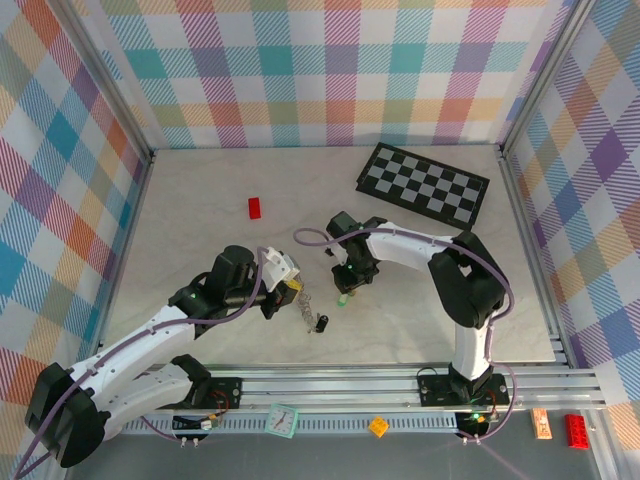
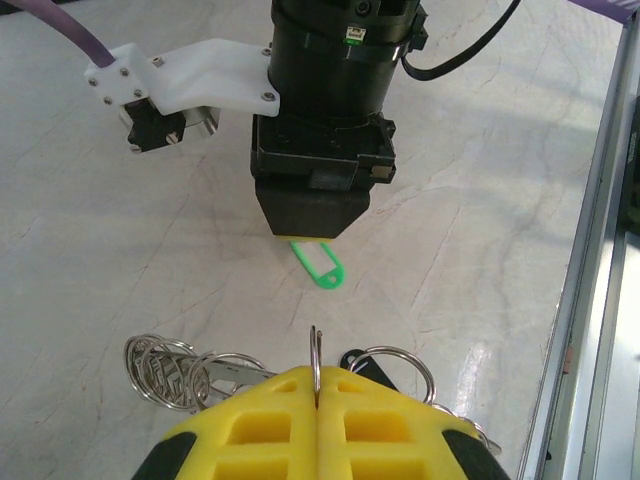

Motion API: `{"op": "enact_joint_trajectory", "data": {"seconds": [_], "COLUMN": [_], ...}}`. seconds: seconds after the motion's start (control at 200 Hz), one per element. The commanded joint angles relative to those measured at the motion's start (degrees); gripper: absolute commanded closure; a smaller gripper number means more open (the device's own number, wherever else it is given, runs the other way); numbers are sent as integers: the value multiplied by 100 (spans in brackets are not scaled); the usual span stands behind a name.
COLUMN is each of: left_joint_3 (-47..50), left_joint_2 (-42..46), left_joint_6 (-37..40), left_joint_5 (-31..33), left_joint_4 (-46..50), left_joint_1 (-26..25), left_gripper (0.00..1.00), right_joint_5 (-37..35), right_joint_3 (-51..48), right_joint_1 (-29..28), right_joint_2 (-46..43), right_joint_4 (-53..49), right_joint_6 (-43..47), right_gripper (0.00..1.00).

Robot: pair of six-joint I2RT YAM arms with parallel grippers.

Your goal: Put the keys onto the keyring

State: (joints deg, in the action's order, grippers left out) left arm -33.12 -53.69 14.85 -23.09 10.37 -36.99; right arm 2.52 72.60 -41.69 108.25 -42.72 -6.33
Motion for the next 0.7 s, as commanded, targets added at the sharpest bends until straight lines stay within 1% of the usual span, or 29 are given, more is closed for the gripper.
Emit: {"op": "enact_joint_trajectory", "data": {"seconds": [0.0,0.08,0.13,0.235,0.4,0.465,0.55,0.575,0.625,0.695], "left_joint_3": [-212,-220,-221,-232,-247,-243,-241,-247,-247,-249], "left_joint_2": [-14,-5,-14,-10,7,7,0,-5,-7,-6], "left_joint_6": [108,114,116,115,123,130,127,132,134,132], "left_joint_5": [-117,-125,-125,-134,-125,-117,-117,-117,-117,-112], "left_joint_4": [-79,-70,-62,-55,-26,-33,-43,-44,-39,-27], "left_joint_1": [-54,-54,-54,-54,-53,-53,-55,-54,-53,-54], "left_gripper": [100,100,100,100,100,100,100,100,100,100], "right_joint_5": [132,160,169,174,187,161,156,141,110,88], "right_joint_3": [212,228,235,263,241,206,162,162,173,217], "right_joint_1": [-23,-23,-23,-23,-24,-24,-23,-23,-23,-22], "right_joint_2": [107,127,127,135,59,13,10,33,82,151], "right_joint_4": [-235,-228,-232,-260,-282,-281,-264,-263,-271,-281], "right_joint_6": [123,134,136,158,180,167,167,167,158,163], "right_gripper": [78,80,84,88,98,100,98,96,85,81]}}
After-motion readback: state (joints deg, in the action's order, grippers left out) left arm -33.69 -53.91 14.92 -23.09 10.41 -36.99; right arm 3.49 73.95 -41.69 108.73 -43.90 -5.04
